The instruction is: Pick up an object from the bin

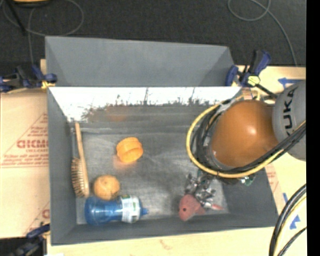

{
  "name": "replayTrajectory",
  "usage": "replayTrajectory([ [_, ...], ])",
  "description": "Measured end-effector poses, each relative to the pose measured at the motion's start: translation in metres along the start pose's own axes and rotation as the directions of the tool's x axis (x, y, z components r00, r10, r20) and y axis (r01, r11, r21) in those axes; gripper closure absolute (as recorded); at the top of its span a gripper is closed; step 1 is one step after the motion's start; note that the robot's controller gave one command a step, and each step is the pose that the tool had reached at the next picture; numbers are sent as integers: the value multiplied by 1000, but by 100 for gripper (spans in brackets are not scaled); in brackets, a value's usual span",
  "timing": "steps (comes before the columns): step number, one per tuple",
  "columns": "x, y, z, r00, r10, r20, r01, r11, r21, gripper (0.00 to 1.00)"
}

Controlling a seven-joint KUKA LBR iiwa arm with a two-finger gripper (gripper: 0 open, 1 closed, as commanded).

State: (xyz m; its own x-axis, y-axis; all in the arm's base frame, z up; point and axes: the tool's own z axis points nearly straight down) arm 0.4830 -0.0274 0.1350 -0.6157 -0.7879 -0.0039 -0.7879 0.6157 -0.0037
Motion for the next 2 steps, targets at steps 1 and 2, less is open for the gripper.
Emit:
replayTrajectory([
  [1,1,-3,-7,1000,0,2,0,1000,2,100],
  [2,2,-7,-108,1000,-21,0,21,1000,-3,100],
])
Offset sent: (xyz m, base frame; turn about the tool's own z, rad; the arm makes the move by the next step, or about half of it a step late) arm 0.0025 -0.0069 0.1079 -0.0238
